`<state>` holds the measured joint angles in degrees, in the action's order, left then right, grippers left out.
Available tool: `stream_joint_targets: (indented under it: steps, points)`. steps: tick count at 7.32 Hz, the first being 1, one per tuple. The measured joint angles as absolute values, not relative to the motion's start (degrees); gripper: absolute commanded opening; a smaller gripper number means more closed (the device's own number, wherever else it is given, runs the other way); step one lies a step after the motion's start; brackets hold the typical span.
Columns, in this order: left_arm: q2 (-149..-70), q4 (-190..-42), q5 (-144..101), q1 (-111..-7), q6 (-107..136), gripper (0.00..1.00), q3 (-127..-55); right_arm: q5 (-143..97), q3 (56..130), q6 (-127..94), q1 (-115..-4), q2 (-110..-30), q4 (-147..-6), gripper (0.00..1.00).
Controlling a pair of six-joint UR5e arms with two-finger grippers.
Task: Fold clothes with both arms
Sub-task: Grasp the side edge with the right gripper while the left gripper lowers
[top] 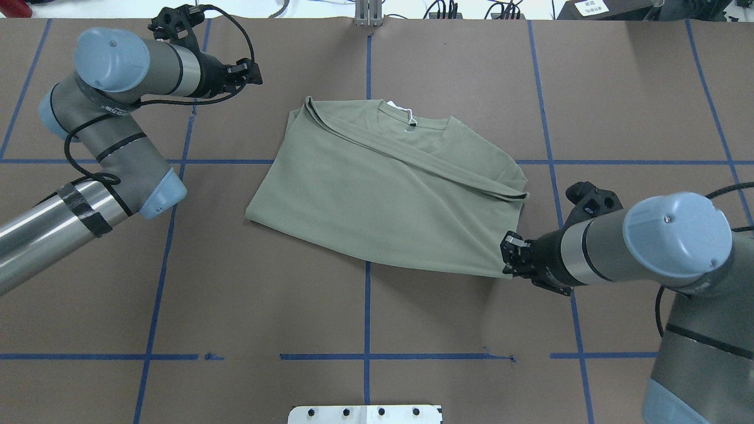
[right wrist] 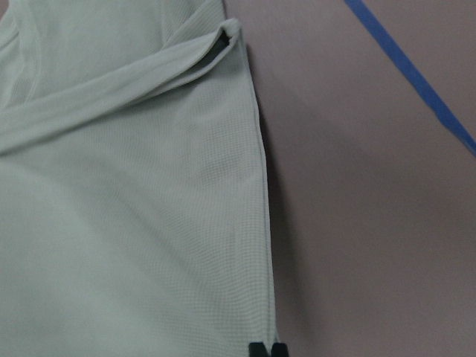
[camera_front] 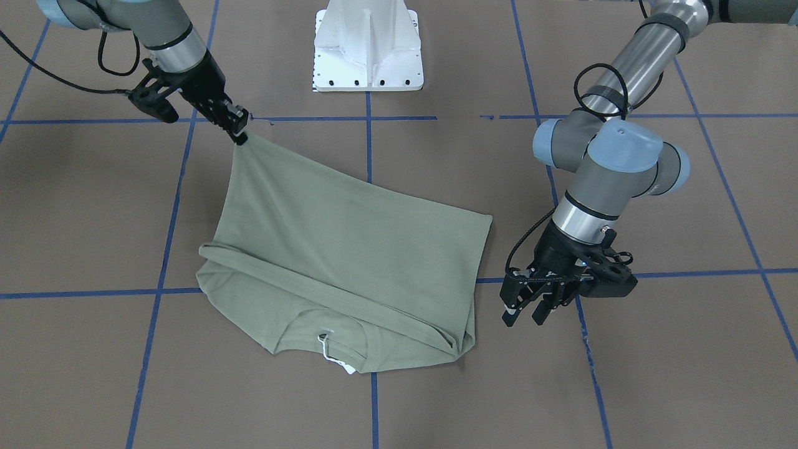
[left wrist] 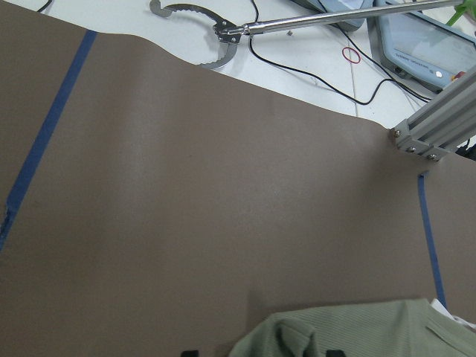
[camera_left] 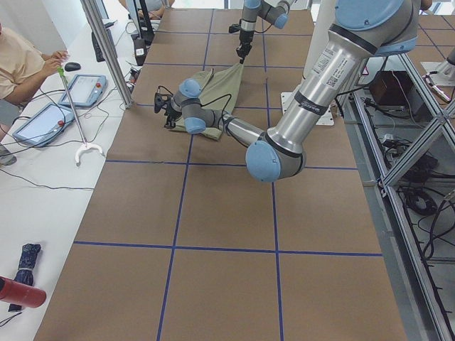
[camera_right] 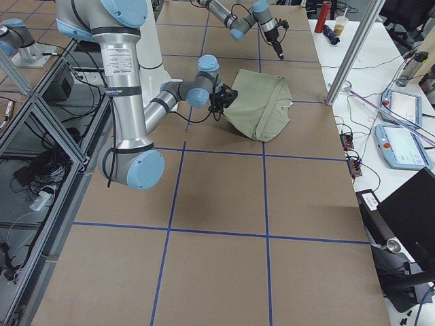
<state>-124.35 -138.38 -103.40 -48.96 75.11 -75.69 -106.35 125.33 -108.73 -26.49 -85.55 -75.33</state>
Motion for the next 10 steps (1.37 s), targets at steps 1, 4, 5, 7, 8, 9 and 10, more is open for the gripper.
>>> stream_joint_targets:
  steps: [1, 4, 5, 7, 8, 9, 10]
  points:
    - [-124.31, -138.34, -104.15, -48.83, 75.24, 0.67, -76.39, -106.63, 127.13, -109.29, -24.34, -87.87, -75.81, 0.00]
    - [-122.83, -138.08, -110.37, -48.07, 77.75, 0.69, -79.98, -107.21, 129.45, -109.61, -14.15, -91.85, -76.14, 0.35]
    - [-120.70, -137.87, -114.96, -47.69, 81.07, 0.72, -83.82, -107.01, 130.09, -109.70, -10.15, -93.14, -76.13, 0.99]
    - [-116.44, -137.69, -118.53, -44.68, 88.13, 0.75, -91.88, -104.08, 130.29, -110.42, -3.38, -95.51, -76.17, 1.00]
    - [-115.51, -137.63, -118.76, -43.06, 90.76, 0.77, -93.69, -102.14, 130.42, -111.03, -1.92, -96.45, -76.19, 1.00]
    - [-114.81, -137.56, -118.51, -41.47, 93.00, 0.77, -94.26, -101.26, 131.02, -111.33, -3.01, -96.70, -76.20, 1.00]
    - [-113.80, -137.48, -118.06, -40.15, 95.47, 0.80, -94.49, -101.03, 131.67, -111.34, -6.59, -96.59, -76.18, 1.00]
